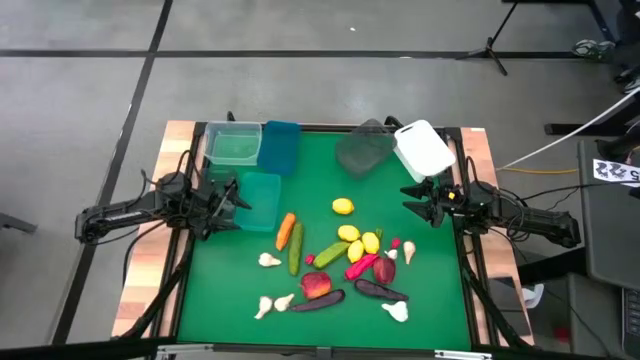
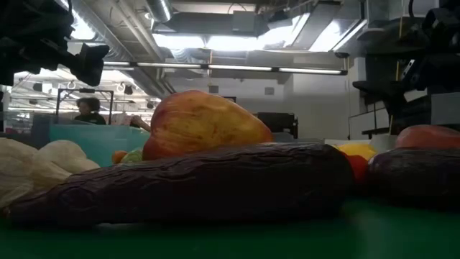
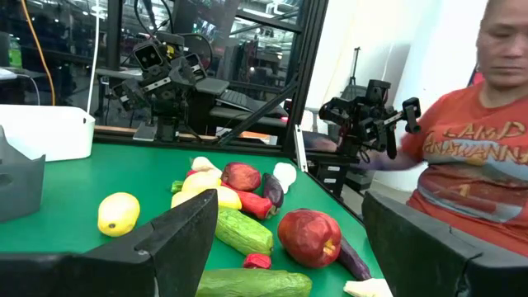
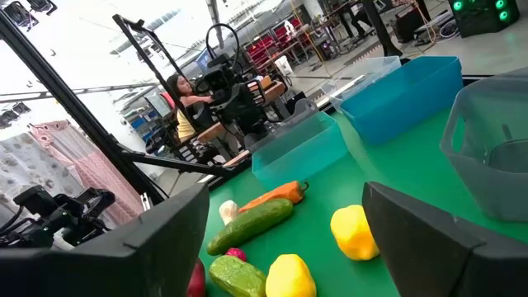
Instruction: Sort produce into baskets
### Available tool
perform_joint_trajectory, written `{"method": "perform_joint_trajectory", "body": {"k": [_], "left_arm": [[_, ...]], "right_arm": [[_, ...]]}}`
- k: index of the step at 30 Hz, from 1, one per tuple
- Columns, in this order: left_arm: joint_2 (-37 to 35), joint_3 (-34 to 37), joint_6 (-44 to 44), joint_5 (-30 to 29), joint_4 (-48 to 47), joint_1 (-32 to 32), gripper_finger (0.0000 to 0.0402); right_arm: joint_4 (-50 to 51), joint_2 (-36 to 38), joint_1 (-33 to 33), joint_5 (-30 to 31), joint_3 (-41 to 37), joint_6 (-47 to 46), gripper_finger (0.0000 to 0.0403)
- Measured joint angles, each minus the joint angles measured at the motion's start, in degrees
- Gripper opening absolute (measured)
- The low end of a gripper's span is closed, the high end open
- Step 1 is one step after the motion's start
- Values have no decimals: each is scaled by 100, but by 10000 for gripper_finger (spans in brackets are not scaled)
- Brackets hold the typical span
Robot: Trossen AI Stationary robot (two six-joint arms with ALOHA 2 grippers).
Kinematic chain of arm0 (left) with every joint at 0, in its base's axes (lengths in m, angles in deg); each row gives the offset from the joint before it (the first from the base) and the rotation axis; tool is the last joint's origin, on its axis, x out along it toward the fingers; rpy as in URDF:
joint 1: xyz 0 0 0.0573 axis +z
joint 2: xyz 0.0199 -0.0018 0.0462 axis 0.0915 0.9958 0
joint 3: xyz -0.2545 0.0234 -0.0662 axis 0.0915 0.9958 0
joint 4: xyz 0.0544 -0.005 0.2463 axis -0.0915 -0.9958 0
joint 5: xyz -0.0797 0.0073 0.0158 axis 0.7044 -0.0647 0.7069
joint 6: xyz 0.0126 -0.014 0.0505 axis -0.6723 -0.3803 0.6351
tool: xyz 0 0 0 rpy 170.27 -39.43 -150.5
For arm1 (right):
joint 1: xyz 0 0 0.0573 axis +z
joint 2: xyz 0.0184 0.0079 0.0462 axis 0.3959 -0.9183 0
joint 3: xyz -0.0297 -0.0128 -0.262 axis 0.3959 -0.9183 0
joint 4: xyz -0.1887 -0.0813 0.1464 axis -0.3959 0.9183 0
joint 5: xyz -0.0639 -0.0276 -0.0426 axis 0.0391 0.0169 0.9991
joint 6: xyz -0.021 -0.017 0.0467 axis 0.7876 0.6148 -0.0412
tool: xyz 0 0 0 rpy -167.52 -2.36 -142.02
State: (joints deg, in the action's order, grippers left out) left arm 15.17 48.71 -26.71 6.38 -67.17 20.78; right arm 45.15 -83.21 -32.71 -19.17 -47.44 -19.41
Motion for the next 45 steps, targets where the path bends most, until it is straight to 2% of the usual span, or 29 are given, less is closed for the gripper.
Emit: {"method": "perform_joint_trajectory", "body": {"k": [21,27,36,45], "left_arm": [[-1,-1,27,-21,13,0,296],[-1,0,-1251,-246,760,0,296],[-1,-2,-1520,-920,1459,0,296],[-1,-2,-2471,-943,1457,0,296]], "right_arm": [[0,2,-1,0,-2,-1,319],[0,2,-1,1,0,-9,319],[-20,2,0,-2,-2,-12,319],[-111,2,-2,176,-2,-16,319]]}}
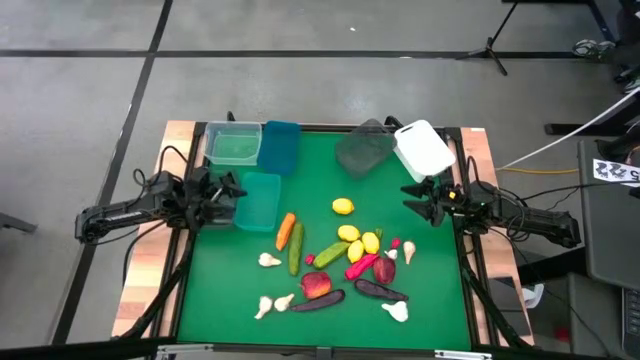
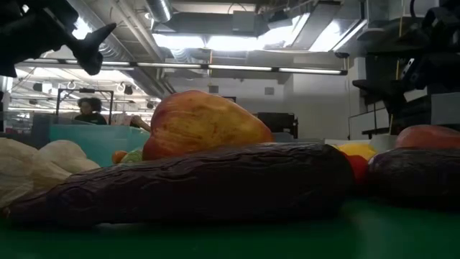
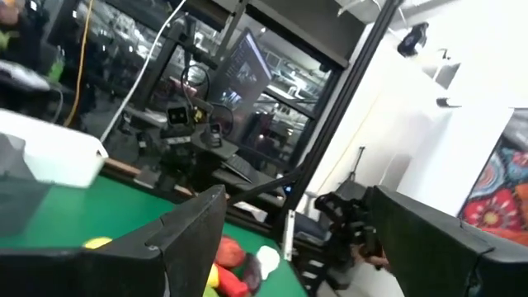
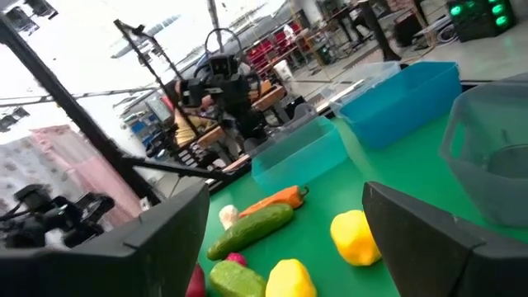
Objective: Sort produce into baskets
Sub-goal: Put the white garlic into the left black bin
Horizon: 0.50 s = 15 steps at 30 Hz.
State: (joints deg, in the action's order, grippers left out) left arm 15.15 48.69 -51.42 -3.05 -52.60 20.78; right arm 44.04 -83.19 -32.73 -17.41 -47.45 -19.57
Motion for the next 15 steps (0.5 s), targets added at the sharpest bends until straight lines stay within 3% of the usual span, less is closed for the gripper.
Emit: {"method": "perform_joint_trajectory", "body": {"k": [15], "left_arm": [[-1,0,-493,-409,-1,-2,296]], "right_arm": [[38,0,1,68,0,1,319]]}}
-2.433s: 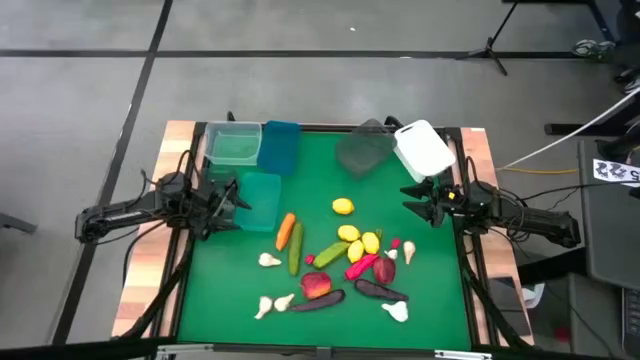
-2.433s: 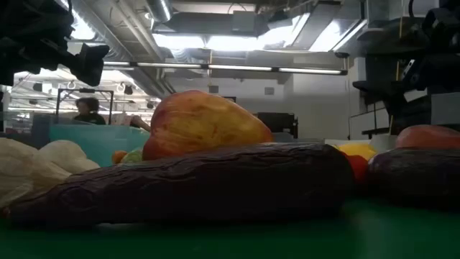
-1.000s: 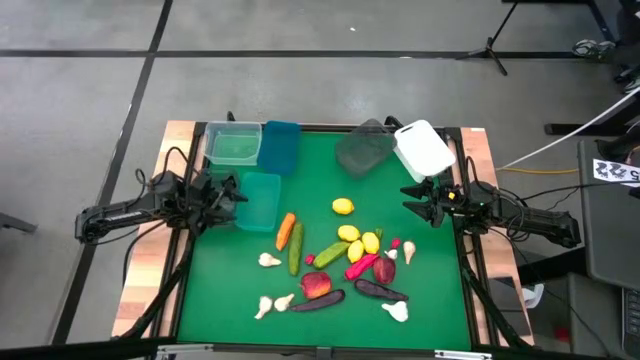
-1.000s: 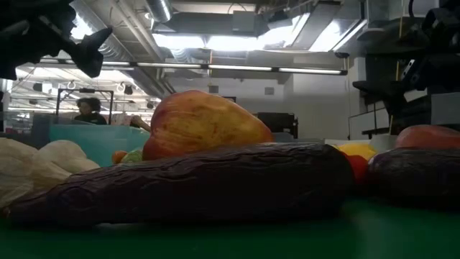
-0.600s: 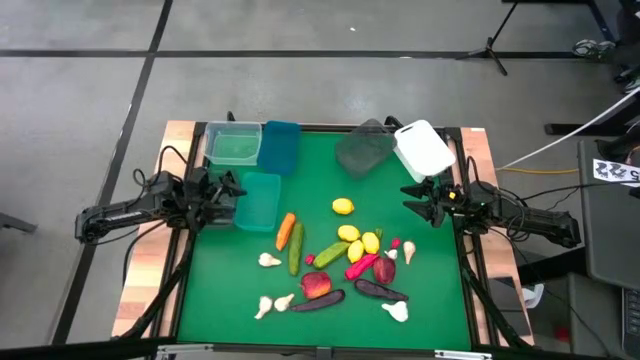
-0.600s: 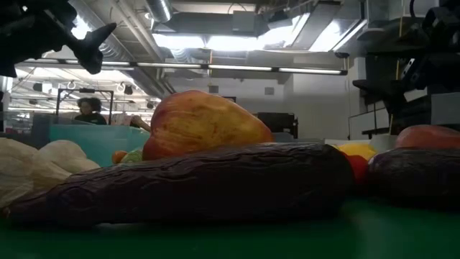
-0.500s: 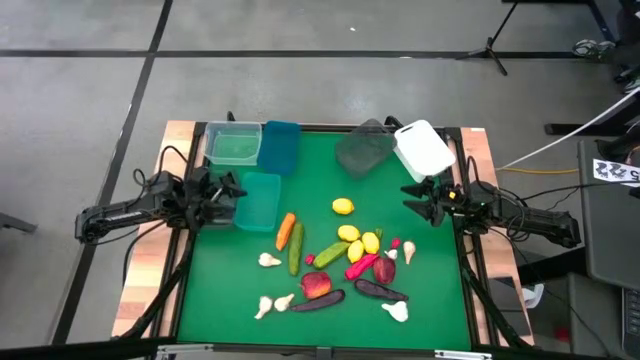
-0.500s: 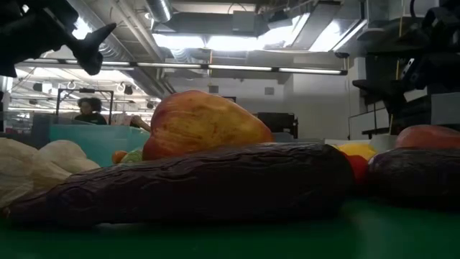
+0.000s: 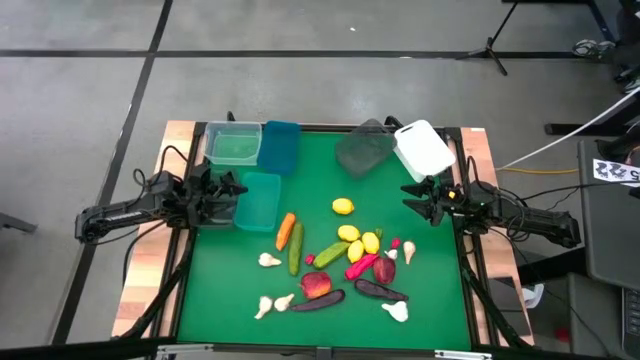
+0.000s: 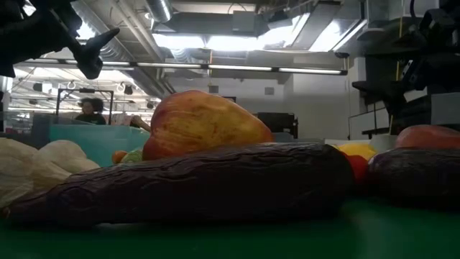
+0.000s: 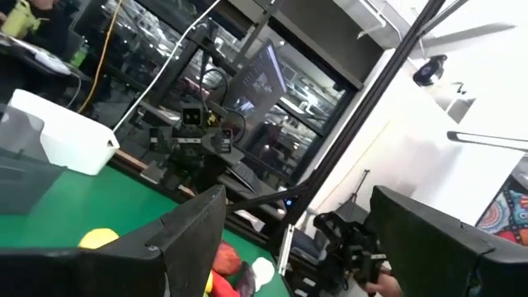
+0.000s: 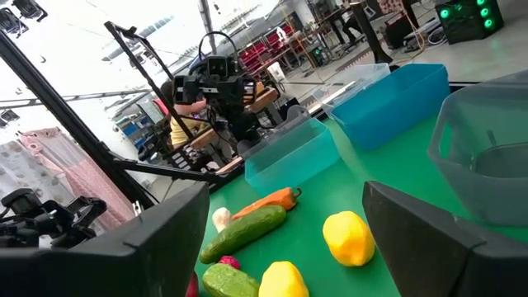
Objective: Sort produce into baskets
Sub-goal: Put the white garlic into the left black bin
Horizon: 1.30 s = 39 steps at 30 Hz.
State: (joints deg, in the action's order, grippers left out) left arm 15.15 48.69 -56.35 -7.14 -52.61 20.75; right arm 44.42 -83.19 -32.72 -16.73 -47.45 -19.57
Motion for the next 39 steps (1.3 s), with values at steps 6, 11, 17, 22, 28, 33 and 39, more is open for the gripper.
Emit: {"method": "perform_joint_trajectory", "body": {"k": [6,11,17,22,28,33,39], "left_arm": [[1,2,306,-652,182,0,296],[6,-69,224,-1225,278,-40,296],[741,-597,700,-1470,155,-543,296],[2244,-1599,1333,-1693,-244,-1079,296],[4411,-3084,1571,-2216,-2475,-1625,296],[5959,-4055,1395,-2225,-4126,-2216,296],[7286,-5190,1382,-2223,-4990,-2969,296]], "right_arm": [[-14,0,2,-53,0,0,319],[-12,0,1,-383,1,0,319],[-8,0,0,-503,0,163,319],[2,0,-1,-503,0,184,319],[8,0,0,-502,1,188,319],[10,0,0,-502,1,297,319],[15,0,-1,-501,2,612,319]]}}
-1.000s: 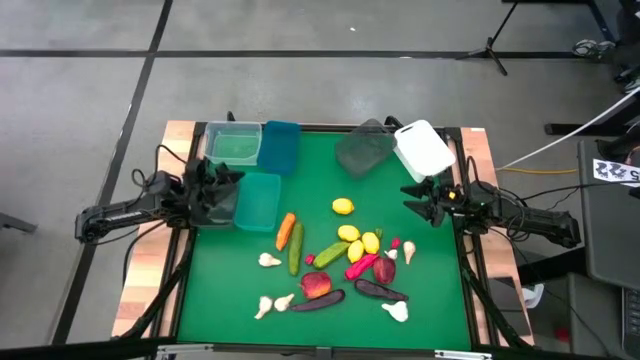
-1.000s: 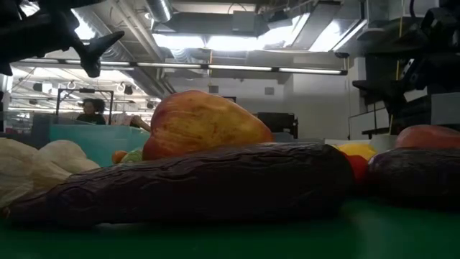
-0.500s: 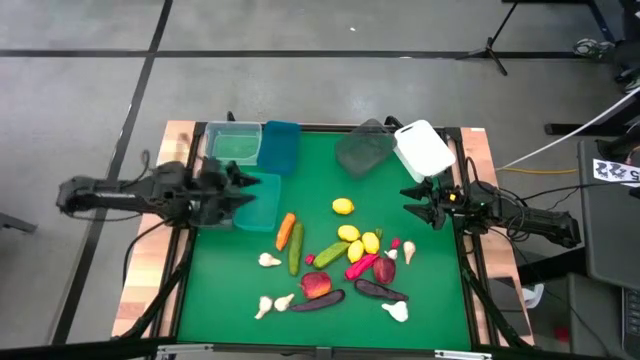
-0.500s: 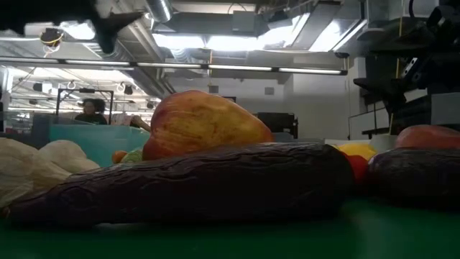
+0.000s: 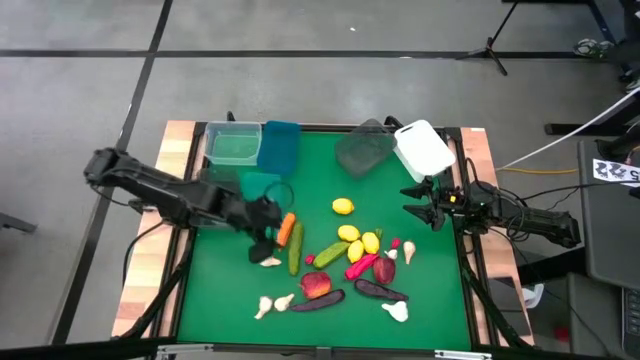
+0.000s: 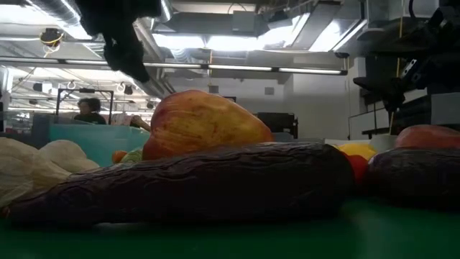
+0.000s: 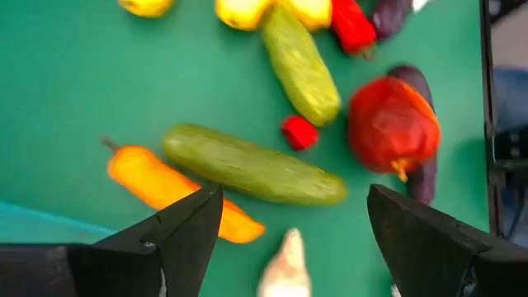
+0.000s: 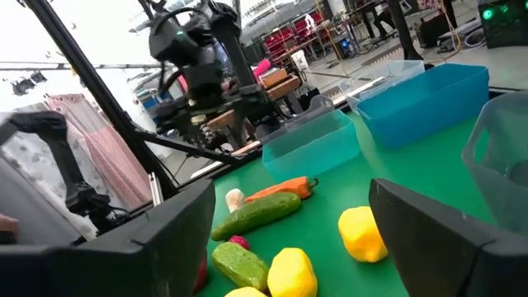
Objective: Sort produce into baskets
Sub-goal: Put the white garlic into the left black bin
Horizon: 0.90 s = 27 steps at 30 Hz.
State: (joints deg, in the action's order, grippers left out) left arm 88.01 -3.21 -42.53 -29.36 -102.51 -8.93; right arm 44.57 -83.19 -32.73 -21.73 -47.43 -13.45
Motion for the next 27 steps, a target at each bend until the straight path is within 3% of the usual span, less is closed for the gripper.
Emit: {"method": "perform_joint_trajectory", "body": {"k": [5,14,27], "left_arm": [[576,-462,-486,-110,-178,-518,296],[1118,-486,-1672,-705,-1246,-1090,296],[1956,-486,-1389,-717,-1222,-1245,296]], "right_arm": [[4,0,1,0,-2,4,319],[9,0,1,0,-1,24,319],[15,0,2,2,0,26,319]]}}
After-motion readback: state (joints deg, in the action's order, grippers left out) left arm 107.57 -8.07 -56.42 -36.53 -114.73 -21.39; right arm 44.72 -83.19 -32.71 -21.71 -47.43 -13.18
